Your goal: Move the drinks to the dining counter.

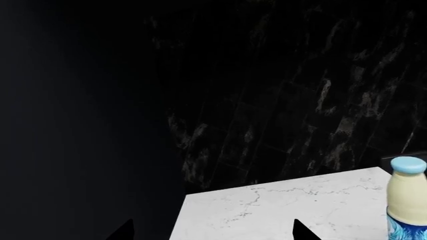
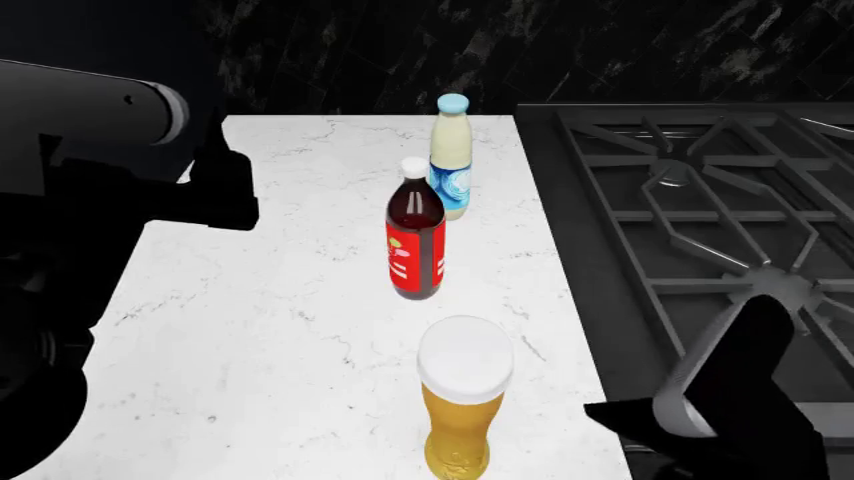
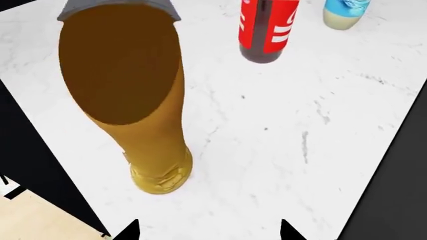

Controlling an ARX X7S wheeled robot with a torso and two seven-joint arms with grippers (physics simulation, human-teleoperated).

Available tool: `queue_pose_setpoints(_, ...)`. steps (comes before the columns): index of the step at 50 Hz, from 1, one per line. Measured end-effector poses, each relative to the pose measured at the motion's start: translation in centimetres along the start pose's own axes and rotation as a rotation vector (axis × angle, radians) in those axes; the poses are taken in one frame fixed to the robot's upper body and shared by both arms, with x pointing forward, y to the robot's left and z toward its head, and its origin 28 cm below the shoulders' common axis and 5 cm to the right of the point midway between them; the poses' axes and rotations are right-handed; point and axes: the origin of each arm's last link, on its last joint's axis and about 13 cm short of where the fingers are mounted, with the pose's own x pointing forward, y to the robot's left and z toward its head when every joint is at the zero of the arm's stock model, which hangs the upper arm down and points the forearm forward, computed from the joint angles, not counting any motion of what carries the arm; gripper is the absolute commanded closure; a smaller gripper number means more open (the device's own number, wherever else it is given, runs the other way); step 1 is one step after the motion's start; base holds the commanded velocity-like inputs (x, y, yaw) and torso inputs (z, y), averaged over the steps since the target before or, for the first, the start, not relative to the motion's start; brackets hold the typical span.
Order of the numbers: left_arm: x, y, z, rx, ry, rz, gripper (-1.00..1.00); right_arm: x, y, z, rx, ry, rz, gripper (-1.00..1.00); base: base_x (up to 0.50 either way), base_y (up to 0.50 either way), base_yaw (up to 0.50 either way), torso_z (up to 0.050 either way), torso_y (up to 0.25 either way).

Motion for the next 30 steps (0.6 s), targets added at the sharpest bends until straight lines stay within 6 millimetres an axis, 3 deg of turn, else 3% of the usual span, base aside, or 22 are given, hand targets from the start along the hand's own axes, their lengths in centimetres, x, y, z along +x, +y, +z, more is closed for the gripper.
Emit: queue_pose_setpoints(30, 0.0, 0.0, -0.1, 0.001, 0.002, 0.001, -1.00, 1.3, 0.8, 1.0, -0.072, -0.052, 0.088, -1.00, 0.00, 0.00, 0.00, 0.000, 0.000)
